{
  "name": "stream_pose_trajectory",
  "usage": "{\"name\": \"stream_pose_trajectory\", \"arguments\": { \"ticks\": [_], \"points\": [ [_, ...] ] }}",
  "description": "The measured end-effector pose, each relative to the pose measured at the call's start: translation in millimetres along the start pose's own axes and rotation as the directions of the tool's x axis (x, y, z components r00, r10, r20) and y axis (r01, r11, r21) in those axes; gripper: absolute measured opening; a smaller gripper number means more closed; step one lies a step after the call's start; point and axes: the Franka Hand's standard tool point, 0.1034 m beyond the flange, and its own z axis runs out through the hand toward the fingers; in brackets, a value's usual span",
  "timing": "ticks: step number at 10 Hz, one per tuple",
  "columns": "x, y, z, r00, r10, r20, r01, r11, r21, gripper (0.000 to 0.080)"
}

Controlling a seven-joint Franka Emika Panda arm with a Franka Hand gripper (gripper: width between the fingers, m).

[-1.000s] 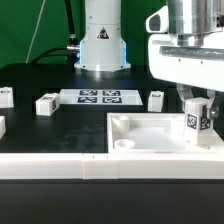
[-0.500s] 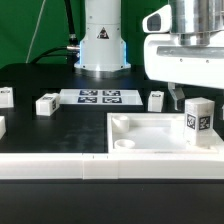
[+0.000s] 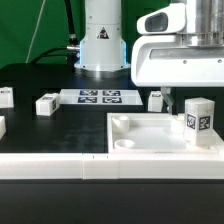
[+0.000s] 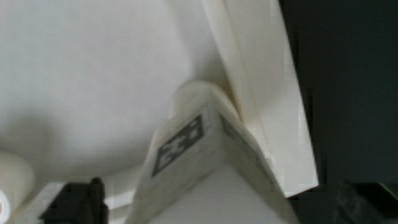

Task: Assemble one leg

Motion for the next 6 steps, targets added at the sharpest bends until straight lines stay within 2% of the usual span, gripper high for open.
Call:
{"name": "stream_pose_trajectory", "arguments": {
  "ticks": [4, 6],
  "points": [
    [-1.7, -3.9, 0.8, 0.932, -0.361, -0.003, 0.361, 0.932, -0.023, 0.0649],
    [-0.8, -1.8, 0.7, 0.895, -0.445, -0.001, 0.445, 0.895, -0.024, 0.0621]
  ]
}}
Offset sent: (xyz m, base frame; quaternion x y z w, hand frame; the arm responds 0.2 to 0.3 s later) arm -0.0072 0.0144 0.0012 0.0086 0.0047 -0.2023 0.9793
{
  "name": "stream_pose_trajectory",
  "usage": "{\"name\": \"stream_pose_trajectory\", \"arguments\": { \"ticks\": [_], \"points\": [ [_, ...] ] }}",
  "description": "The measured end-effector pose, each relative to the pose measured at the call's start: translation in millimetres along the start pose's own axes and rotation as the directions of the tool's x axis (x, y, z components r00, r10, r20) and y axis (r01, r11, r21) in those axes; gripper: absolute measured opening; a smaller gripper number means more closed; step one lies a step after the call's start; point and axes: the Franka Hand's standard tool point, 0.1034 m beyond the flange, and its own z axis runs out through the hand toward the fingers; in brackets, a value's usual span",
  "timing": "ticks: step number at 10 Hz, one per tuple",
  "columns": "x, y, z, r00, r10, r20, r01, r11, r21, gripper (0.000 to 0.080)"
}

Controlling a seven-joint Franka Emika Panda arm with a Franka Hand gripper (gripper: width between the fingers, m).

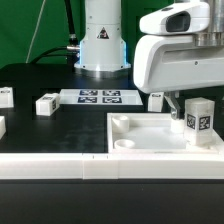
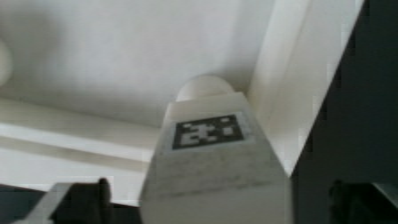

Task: Assemble one leg

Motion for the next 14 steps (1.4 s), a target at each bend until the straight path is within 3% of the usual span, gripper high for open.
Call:
{"name": "stream_pose_trajectory", "arguments": {
  "ticks": [2, 3, 5, 6, 9, 10, 14],
  "points": [
    [0.0, 0.1, 0.0, 1.0, 0.005, 0.0, -0.005, 1.0, 0.0, 0.0337],
    [0.0, 0.1, 0.0, 1.0, 0.005, 0.0, -0.005, 1.0, 0.0, 0.029],
    [-0.2, 0.5, 0.2, 0.997, 0.071, -0.001, -0.071, 0.997, 0.005, 0.029],
    [-0.4, 2.9, 0.3, 0.976, 0.216, -0.002, -0.216, 0.976, 0.018, 0.029],
    [-1.4, 3.8, 0.9, 0.825, 0.566, 0.006, -0.566, 0.824, 0.023, 0.029],
    [-1.9, 3.7, 1.2, 0.759, 0.651, -0.003, -0.651, 0.759, 0.022, 0.0291],
    [-2.6, 4.7, 1.8, 0.329, 0.944, -0.013, -0.944, 0.329, 0.029, 0.0291]
  ]
}}
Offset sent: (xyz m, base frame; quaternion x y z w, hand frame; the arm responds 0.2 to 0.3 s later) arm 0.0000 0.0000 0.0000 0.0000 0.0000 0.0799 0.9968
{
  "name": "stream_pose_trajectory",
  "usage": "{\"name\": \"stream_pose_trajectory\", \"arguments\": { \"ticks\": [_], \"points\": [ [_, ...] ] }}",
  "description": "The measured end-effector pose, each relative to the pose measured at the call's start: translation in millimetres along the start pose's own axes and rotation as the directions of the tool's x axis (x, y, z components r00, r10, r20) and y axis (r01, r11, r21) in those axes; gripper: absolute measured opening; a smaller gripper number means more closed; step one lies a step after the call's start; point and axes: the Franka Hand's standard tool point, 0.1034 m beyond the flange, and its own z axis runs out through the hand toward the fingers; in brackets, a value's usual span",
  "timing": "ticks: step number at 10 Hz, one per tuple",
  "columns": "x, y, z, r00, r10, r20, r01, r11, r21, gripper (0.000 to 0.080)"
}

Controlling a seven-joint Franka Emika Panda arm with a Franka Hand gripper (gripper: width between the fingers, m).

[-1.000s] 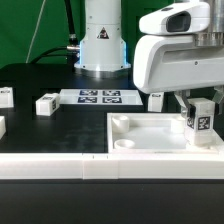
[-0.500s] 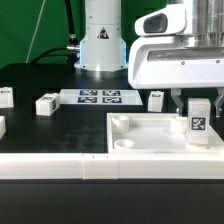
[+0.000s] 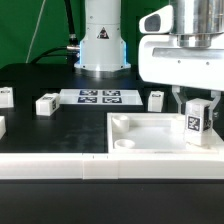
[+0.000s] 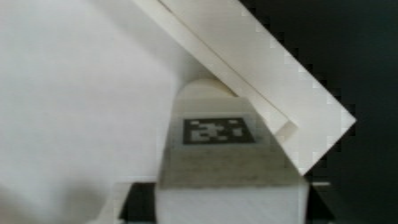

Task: Assemble one leg

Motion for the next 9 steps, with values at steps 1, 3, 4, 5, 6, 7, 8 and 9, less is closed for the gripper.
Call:
{"name": "stream_pose_trajectory", "arguments": {
  "ticks": [1, 3, 4, 5, 6, 7, 8, 9],
  "points": [
    [-0.2, 0.1, -0.1, 0.996, 0.089, 0.0, -0.089, 0.996, -0.001, 0.0291],
    [0.5, 0.8, 0.2, 0.971, 0.239, 0.008, -0.239, 0.971, -0.001, 0.0291],
    [0.5, 0.9, 0.3, 0.966, 0.26, 0.008, -0.26, 0.966, -0.001, 0.0291],
    [0.0, 0.6, 0.5, 0.967, 0.253, 0.009, -0.253, 0.967, -0.001, 0.0291],
    [0.1, 0.4, 0.4, 0.978, 0.21, 0.009, -0.21, 0.978, 0.0, 0.0407],
    [0.6, -0.5, -0.3, 0.982, 0.189, 0.008, -0.189, 0.982, 0.002, 0.0575],
    [0.7, -0.5, -0.3, 0.998, 0.058, 0.007, -0.058, 0.998, 0.003, 0.0629],
    [0.6, -0.6, 0.1, 0.997, -0.074, 0.003, 0.074, 0.997, 0.003, 0.0629]
  ]
}}
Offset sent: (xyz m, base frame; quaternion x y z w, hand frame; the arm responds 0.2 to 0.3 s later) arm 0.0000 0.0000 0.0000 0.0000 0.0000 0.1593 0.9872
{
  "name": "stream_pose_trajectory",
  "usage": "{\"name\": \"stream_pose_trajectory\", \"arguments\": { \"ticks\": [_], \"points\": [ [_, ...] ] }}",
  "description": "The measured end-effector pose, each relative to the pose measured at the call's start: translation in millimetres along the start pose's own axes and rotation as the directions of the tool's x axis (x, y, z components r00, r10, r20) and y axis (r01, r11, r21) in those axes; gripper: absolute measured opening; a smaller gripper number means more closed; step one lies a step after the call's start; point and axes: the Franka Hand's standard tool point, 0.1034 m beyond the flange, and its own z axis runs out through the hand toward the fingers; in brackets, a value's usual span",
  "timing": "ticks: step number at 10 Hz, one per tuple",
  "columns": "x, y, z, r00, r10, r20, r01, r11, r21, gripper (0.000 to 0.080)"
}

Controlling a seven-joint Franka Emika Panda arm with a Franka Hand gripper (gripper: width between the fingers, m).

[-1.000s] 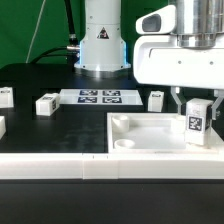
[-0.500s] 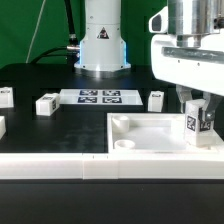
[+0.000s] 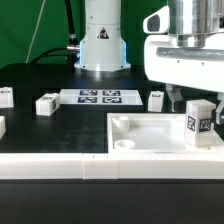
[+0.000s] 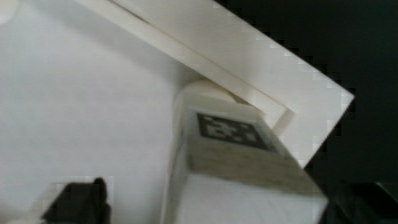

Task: Assemble one leg

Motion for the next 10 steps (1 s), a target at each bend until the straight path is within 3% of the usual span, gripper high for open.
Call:
{"name": "stream_pose_trajectory", "arguments": {
  "ticks": [5, 10],
  "points": [
    [-5.5, -2.4, 2.3, 0.873, -0.488, 0.001, 0.488, 0.873, 0.001, 0.0649],
    [-3.6, -1.5, 1.9, 0.562, -0.827, 0.001, 0.827, 0.562, -0.015, 0.0649]
  ]
}}
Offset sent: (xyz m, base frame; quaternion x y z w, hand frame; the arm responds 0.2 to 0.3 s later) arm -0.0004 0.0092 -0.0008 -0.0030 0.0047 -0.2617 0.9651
